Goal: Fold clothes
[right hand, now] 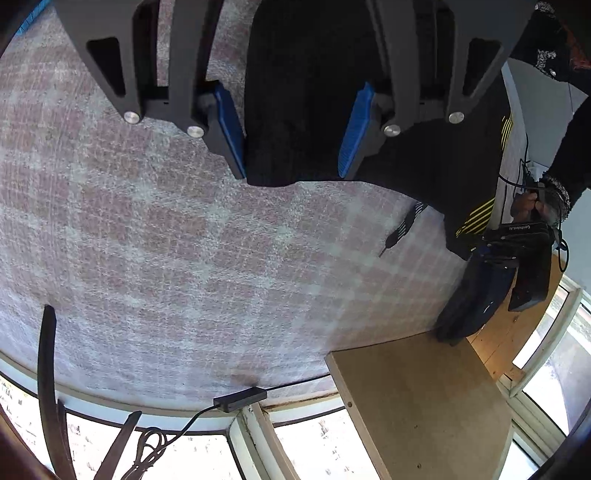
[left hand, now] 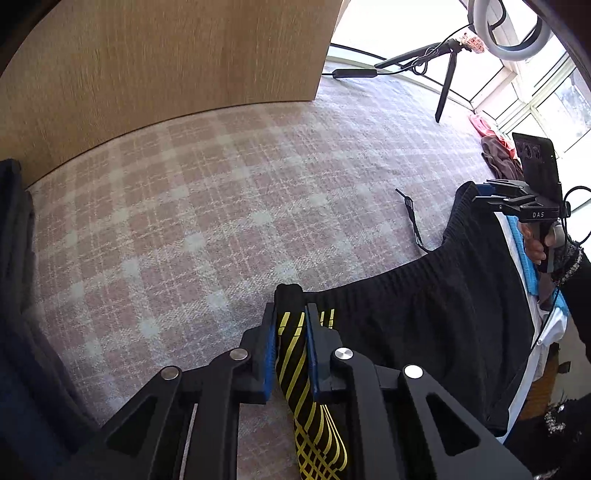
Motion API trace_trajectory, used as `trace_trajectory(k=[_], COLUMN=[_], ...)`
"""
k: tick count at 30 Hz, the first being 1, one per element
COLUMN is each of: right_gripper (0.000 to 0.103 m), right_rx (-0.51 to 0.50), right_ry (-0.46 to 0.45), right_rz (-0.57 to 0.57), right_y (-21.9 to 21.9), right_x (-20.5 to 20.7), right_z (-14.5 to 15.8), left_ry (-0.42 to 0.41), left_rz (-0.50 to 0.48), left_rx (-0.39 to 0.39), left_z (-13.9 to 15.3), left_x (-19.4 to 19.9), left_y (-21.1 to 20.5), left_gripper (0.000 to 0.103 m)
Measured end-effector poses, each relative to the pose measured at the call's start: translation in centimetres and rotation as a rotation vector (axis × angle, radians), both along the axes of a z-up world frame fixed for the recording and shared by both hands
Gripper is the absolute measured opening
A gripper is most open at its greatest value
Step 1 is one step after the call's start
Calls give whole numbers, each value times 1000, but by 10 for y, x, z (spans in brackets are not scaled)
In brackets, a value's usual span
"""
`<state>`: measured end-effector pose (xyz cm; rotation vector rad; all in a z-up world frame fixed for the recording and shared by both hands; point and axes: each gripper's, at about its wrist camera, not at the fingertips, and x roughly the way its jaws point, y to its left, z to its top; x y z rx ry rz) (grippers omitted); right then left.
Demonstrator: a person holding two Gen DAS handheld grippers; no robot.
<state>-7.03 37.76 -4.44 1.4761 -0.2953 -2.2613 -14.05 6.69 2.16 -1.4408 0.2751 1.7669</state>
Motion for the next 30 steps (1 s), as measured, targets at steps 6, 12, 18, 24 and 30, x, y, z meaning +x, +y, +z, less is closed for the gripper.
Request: trace_trajectory(k=[6, 12, 18, 24, 30], right_gripper=[9, 8, 8, 9, 9], right_rx=[-110, 81, 180, 208, 44], right_ry=[126, 466, 756, 799, 462], right_rz=[-66, -71, -49, -13, -16], right_y=[17, 6, -3, -25, -48], right_x=[27, 34, 103, 194, 274], right_z=[65, 243, 387, 385, 234], left_ry=[42, 378, 686, 696, 444], left_rz=[35, -9, -53, -108, -167], left_rx=[59, 136, 231, 237, 127], left_z=[52, 223, 373, 364, 221], left_x=[4, 2, 51, 128, 206], left_y=[-11, 2, -20, -55, -94], left_gripper=[7, 7, 7, 7, 7])
